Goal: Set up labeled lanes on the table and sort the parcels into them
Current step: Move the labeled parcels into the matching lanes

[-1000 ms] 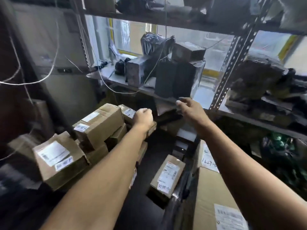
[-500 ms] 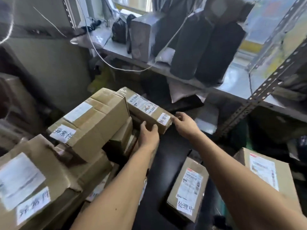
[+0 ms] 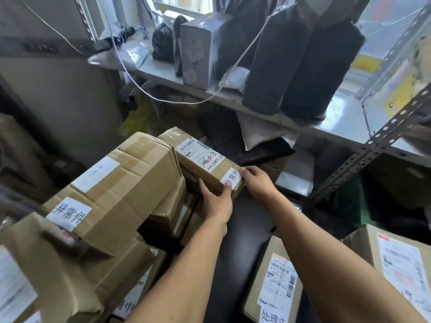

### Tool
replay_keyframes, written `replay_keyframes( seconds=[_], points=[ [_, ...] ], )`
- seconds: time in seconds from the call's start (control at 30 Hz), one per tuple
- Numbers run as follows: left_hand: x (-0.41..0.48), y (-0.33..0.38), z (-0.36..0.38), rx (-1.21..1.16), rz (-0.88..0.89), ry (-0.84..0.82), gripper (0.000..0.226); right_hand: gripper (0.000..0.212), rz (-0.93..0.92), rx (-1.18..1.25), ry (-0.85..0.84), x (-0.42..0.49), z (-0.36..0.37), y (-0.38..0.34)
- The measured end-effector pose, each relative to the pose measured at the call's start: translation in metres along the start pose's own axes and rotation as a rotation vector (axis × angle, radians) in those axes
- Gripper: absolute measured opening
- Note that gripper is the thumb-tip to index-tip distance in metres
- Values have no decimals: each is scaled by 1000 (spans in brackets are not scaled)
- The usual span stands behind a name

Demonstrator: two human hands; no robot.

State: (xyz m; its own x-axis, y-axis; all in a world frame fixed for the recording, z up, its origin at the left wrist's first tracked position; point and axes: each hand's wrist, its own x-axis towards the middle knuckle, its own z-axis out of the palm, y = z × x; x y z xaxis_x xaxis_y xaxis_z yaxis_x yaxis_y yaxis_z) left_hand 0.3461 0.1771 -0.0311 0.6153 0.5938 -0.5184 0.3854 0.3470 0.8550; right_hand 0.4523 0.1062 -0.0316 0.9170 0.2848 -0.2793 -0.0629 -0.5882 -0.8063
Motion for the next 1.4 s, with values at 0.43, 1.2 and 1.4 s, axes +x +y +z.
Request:
replay_keyframes(
  seconds=[0.43, 1.2, 1.4],
  points=[
    [-81, 9, -17, -46, 120, -213, 71, 17, 159, 166, -423, -87, -109, -39],
    [-421, -26, 159, 434, 442, -745, 13, 33, 133, 291, 29, -417, -413, 137],
    [-452, -85, 196, 785, 481, -625, 22, 21, 232, 309, 130, -447, -395, 212]
  ],
)
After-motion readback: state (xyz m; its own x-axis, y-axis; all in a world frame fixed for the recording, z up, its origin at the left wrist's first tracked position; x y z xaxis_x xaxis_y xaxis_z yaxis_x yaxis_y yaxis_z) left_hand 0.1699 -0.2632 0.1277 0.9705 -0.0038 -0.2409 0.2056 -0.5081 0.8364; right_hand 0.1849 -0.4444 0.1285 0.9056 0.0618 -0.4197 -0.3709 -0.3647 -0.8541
